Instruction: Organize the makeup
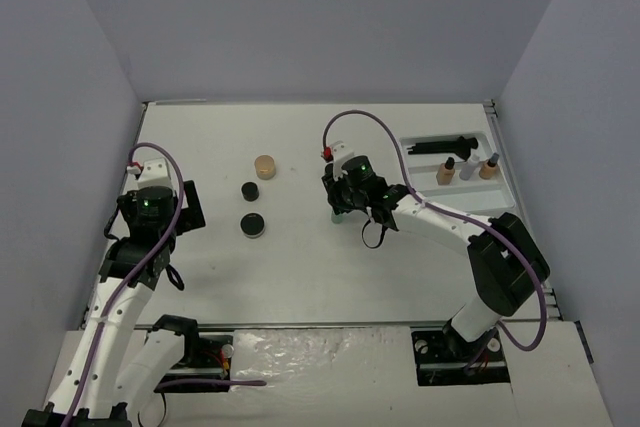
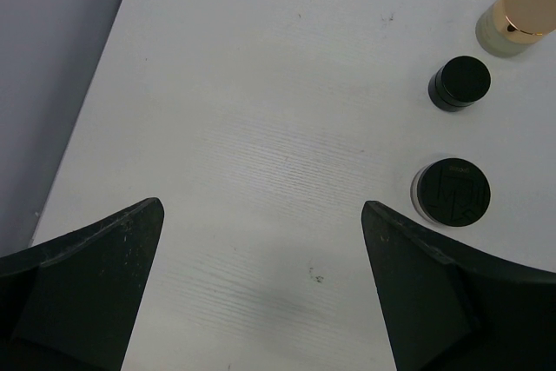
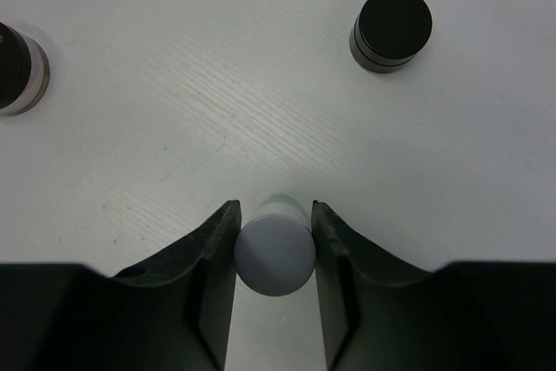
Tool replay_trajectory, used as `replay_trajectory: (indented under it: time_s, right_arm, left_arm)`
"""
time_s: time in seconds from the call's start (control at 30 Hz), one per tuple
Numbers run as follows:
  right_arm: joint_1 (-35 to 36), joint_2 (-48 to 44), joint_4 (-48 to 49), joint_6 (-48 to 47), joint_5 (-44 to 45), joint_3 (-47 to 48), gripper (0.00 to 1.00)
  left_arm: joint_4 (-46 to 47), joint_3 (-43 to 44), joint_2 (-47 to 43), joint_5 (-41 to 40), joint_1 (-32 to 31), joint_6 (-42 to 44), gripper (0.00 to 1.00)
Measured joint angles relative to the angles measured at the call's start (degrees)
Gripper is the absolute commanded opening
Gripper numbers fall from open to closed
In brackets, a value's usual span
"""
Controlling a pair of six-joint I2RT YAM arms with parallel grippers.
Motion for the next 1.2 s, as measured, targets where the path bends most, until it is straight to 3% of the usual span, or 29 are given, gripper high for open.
replay_trajectory:
  time_s: [0.13, 0.3, 0.5, 0.73, 0.97, 1.2]
  right_arm:
    - [-0.02, 0.12, 1.66, 0.07, 1.51, -0.74, 0.0]
    - [-0.17, -0.35, 2.03, 0.06, 3.54, -1.18, 0.0]
    - [-2.5, -7.04, -0.44, 0.29, 6.54, -2.23, 0.0]
    - [-16.18, -14.1, -3.9, 2.09, 11.18, 1.25, 0.0]
    - [-24.67, -12.91, -5.26, 6.25, 14.0, 2.56, 0.0]
    - [-27.6, -6.52, -4.56, 8.82, 15.46, 2.82, 0.0]
  left_arm:
    - [0.29, 0.0, 0.11, 0.48, 0.0, 0.18, 0.97]
    - [0.51, 0.0, 0.18, 0.75, 0.0, 0.28, 0.97]
    - [0.55, 0.0, 0.41, 0.81, 0.0, 0.31, 0.97]
    - [0.59, 0.0, 0.69, 1.01, 0.0, 0.35, 0.97]
    - [0.75, 0.0, 0.7, 1.16, 0.0, 0.72, 0.97]
    - [0.94, 0.0, 0.63, 1.27, -0.02, 1.18, 0.97]
